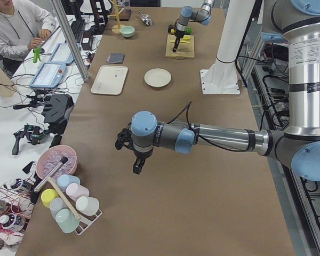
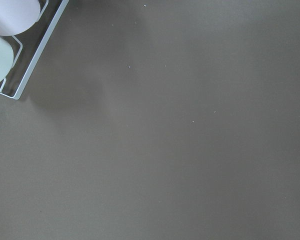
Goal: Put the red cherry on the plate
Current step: 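Carry the cherries with the right gripper over the white plate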
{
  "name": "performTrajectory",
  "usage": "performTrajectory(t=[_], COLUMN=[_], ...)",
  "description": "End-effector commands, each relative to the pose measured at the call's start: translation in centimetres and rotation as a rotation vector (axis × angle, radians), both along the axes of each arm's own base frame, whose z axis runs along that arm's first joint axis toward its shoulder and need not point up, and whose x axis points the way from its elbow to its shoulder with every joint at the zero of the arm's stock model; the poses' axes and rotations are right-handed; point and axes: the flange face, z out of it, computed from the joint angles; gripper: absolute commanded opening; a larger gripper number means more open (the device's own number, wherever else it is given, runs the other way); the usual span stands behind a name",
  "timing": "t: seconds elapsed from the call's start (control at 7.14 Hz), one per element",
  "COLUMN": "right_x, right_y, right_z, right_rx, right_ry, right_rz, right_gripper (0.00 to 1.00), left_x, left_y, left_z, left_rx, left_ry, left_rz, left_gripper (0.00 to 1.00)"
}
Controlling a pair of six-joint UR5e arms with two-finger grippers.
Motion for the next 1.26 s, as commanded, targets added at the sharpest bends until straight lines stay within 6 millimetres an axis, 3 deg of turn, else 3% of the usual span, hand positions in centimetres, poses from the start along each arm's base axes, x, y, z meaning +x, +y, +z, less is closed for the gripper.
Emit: performTrajectory(t=[0.0,0.28,0.42,0.56,0.84,1.12], right_x=[0.1,2.1,4.4,5.3,3.1,1.4], right_y=[0.0,-2.6,-5.2,-5.9,-8.7,-9.5], right_z=[-0.1,-2.2,-5.5,-8.7,-18.0,-24.5], right_rx=[0.002,-0.051,-0.106,-0.138,-0.151,-0.150], right_ry=[-0.002,-0.016,-0.030,-0.036,-0.048,-0.062], right_rz=[-0.005,0.008,0.025,0.017,0.024,0.025], right_gripper=[0.00,0.00,0.00,0.00,0.00,0.00], left_x=[0.0,0.0,0.0,0.0,0.0,0.0], left_y=[0.1,0.1,0.1,0.1,0.1,0.1], left_z=[0.0,0.0,0.0,0.0,0.1,0.2], left_rx=[0.001,0.002,0.002,0.002,0.000,-0.002], left_ry=[0.000,0.000,0.000,0.000,0.000,0.000], left_rz=[0.001,-0.001,0.000,0.001,0.000,0.000], left_gripper=[0.98,0.98,0.98,0.98,0.98,0.98])
